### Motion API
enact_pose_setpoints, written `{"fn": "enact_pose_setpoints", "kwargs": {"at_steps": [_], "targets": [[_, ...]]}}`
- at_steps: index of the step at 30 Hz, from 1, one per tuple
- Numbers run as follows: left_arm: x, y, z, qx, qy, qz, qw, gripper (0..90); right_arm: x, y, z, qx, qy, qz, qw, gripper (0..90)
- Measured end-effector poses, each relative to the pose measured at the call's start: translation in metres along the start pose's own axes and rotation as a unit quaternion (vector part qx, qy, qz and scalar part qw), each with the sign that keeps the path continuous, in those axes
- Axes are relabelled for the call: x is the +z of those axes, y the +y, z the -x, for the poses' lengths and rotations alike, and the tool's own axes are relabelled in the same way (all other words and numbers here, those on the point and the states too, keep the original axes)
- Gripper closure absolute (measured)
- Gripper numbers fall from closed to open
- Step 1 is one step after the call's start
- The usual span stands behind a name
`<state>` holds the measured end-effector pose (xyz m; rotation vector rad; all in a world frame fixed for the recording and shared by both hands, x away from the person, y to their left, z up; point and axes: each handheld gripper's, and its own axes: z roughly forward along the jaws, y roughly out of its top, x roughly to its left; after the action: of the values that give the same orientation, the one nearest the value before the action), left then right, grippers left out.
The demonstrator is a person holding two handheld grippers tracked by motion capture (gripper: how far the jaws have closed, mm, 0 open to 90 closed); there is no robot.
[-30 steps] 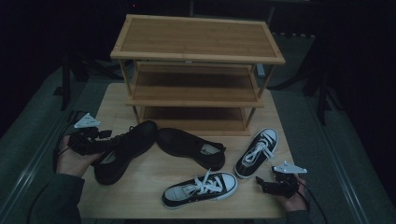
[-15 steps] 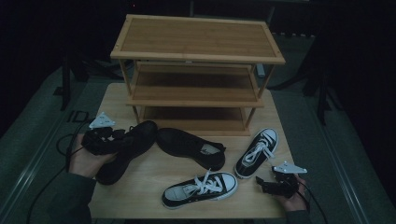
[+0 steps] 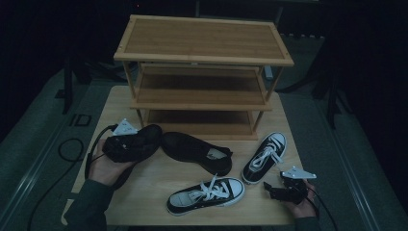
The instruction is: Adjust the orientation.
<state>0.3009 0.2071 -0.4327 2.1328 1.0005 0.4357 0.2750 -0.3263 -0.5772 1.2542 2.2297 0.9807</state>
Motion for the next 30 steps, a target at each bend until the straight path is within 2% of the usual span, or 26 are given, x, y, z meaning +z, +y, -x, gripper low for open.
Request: {"fn": "enact_pose_setpoints", "kwargs": {"at_steps": [6, 10, 14, 20, 26, 28, 30], "targets": [[0.012, 0.006, 0.007, 0.000, -0.011, -0.001, 0.9999, 53.4, 0.000, 0.000, 0.000, -0.002, 0.000, 0.001, 1.0000, 16.5], [0.016, 0.008, 0.010, 0.002, -0.009, 0.002, 1.0000, 53.5, 0.000, 0.000, 0.000, 0.000, 0.000, 0.000, 1.0000, 16.4], [0.022, 0.013, 0.014, -0.004, -0.014, 0.008, 0.9999, 53.5, 0.000, 0.000, 0.000, 0.000, 0.000, 0.000, 1.0000, 16.5], [0.032, 0.019, 0.023, 0.001, -0.021, 0.003, 0.9998, 51.9, 0.000, 0.000, 0.000, 0.000, 0.000, 0.000, 1.0000, 16.5], [0.049, 0.027, 0.036, 0.006, -0.034, -0.008, 0.9994, 46.9, 0.000, 0.000, 0.000, 0.001, 0.000, 0.000, 1.0000, 16.5], [0.053, 0.029, 0.039, 0.015, -0.037, -0.010, 0.9991, 47.0, 0.000, 0.000, 0.000, 0.001, 0.000, 0.000, 1.0000, 16.5], [0.054, 0.030, 0.040, 0.016, -0.042, -0.009, 0.9990, 51.6, 0.000, 0.000, 0.000, 0.001, 0.000, 0.000, 1.0000, 16.5]]}}
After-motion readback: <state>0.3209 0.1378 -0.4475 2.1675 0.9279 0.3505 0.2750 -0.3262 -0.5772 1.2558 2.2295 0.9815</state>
